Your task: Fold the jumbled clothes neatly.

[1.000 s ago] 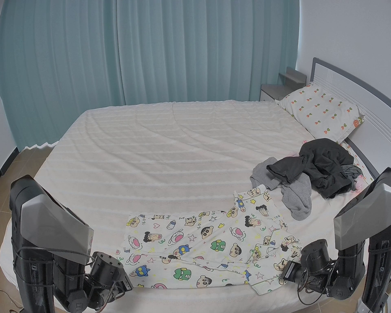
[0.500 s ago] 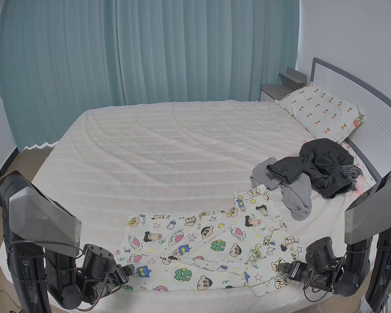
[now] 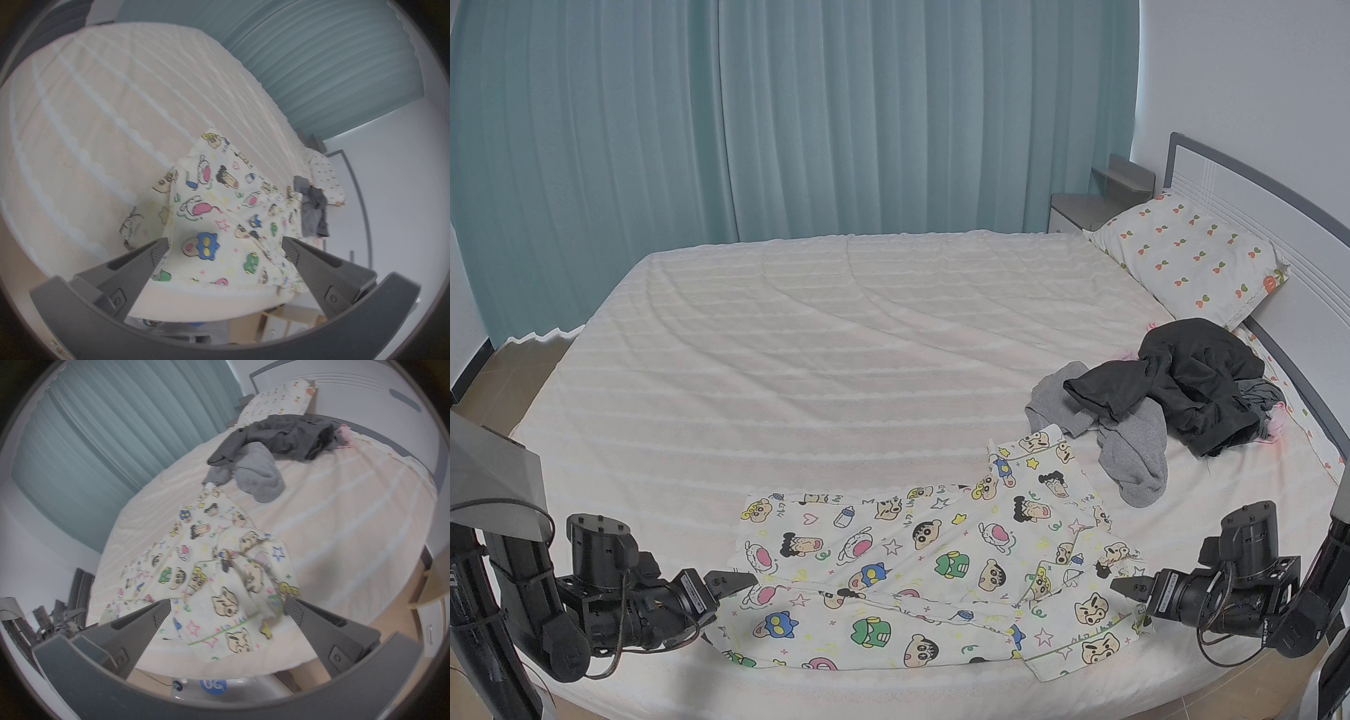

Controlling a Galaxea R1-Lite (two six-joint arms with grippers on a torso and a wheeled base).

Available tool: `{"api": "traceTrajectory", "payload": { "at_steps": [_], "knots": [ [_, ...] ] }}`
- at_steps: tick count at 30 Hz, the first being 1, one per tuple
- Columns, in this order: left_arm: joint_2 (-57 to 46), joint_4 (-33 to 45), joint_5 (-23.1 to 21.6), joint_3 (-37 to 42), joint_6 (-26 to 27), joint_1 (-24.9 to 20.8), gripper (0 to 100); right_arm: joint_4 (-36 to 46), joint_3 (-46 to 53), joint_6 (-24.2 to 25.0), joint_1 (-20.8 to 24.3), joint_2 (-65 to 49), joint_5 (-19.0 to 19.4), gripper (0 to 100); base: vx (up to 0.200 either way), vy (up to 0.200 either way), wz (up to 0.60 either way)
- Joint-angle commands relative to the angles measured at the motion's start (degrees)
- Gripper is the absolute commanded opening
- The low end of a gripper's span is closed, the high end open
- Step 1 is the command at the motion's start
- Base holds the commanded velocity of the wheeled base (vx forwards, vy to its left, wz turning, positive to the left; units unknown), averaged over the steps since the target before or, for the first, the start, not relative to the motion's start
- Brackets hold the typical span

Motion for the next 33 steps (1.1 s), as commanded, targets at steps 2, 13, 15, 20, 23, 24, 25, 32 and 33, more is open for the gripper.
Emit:
{"api": "traceTrajectory", "payload": {
  "at_steps": [2,13,15,20,23,24,25,32,33],
  "knots": [
    [-1.1,-1.0,-12.7,-0.2,-0.5,7.7,100,0.9,-10.4,-7.1,-3.6,7.4,5.8,100,0.000,0.000,0.00],
    [-0.3,-2.9,-18.0,0.1,-0.3,10.2,100,-5.6,-12.6,-11.8,-3.8,19.7,9.7,100,0.000,0.000,0.00],
    [-0.3,-2.9,-18.0,0.3,-0.3,10.2,100,-8.4,-11.3,-11.8,-3.2,20.1,9.6,100,0.000,0.000,0.00],
    [-0.3,-2.9,-17.9,0.4,-0.1,10.1,100,-8.8,-11.1,-12.0,-3.0,20.3,9.7,100,0.000,0.000,0.00],
    [-0.3,-2.9,-17.9,0.4,-0.1,10.1,100,-8.8,-11.0,-12.1,-3.0,20.2,10.1,100,0.000,0.000,0.00],
    [-0.3,-2.9,-17.9,0.5,-0.1,10.1,100,-8.8,-11.1,-12.1,-2.5,20.3,10.2,100,0.000,0.000,0.00],
    [-0.3,-2.9,-17.8,0.5,-0.1,10.0,100,-8.8,-11.2,-12.1,-2.1,20.4,10.3,100,0.000,0.000,0.00],
    [-0.3,-2.9,-17.8,0.5,0.0,10.0,100,-9.0,-14.0,-12.5,-1.8,24.5,10.6,100,0.000,0.000,0.00],
    [-0.3,-2.9,-17.8,0.5,0.0,10.0,100,-9.0,-14.0,-12.5,-1.8,24.6,10.5,100,0.000,0.000,0.00]
  ]
}}
